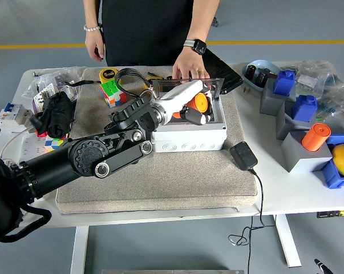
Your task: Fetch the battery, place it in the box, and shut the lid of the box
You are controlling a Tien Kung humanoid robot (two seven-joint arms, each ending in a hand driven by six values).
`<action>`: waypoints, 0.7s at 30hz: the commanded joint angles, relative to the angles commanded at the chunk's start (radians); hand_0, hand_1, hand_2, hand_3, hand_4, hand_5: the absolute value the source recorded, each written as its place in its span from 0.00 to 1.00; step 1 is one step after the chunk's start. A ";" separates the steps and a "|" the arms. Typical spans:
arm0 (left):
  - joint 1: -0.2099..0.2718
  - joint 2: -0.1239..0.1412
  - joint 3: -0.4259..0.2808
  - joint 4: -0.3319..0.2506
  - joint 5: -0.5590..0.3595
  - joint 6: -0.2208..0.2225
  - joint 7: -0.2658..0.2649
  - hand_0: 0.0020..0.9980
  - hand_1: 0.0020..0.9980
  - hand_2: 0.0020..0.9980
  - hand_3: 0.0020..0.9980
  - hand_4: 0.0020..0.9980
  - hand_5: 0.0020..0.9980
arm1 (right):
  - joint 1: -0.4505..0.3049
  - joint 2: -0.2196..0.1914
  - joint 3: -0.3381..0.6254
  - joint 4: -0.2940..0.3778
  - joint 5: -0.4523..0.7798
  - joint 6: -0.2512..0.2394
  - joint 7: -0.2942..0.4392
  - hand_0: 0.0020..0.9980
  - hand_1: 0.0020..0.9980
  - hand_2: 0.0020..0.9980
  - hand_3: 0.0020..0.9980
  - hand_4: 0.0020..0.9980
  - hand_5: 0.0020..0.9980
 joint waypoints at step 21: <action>0.006 0.000 0.008 0.026 -0.002 -0.023 -0.010 0.55 0.62 0.59 0.71 1.00 0.24 | -0.001 -0.001 0.002 -0.001 -0.002 0.000 -0.001 0.70 0.68 0.67 0.59 0.96 0.51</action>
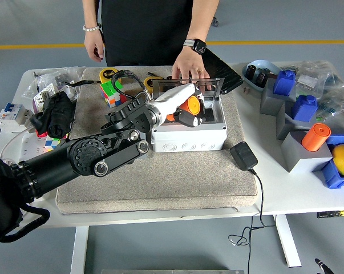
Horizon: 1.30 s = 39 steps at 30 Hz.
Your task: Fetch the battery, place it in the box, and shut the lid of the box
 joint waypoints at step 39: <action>0.035 0.000 -0.266 -0.132 0.017 0.063 -0.059 0.83 0.84 0.81 0.82 1.00 0.44 | -0.003 0.000 0.007 0.002 -0.009 -0.004 0.007 0.71 0.68 0.67 0.58 0.96 0.50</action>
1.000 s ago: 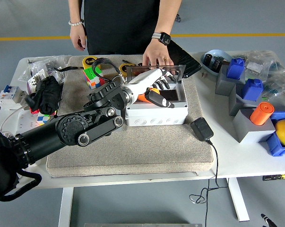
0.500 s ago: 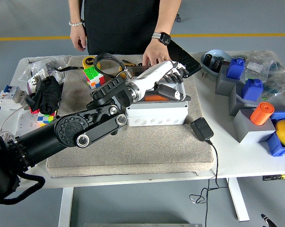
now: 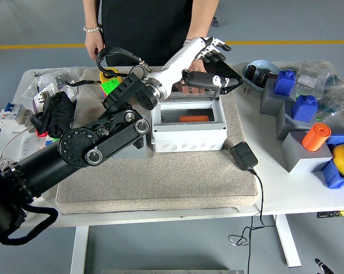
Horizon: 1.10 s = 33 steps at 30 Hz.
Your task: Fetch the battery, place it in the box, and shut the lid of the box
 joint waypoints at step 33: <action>0.042 0.008 -0.014 -0.147 0.089 -0.247 0.353 0.44 0.65 0.69 0.75 1.00 0.51 | -0.002 0.005 0.012 -0.001 -0.003 0.003 0.001 0.71 0.68 0.67 0.58 0.96 0.50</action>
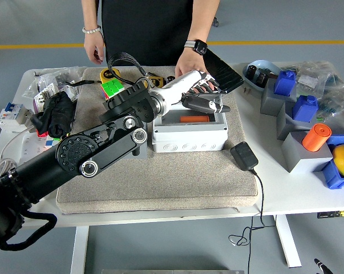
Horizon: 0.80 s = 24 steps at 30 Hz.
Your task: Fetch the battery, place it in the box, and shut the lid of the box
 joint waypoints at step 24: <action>0.021 -0.001 0.045 0.020 -0.069 0.006 -0.027 0.42 0.65 0.68 0.74 1.00 0.54 | 0.001 0.001 0.001 0.000 -0.001 -0.002 0.002 0.71 0.68 0.67 0.58 0.96 0.50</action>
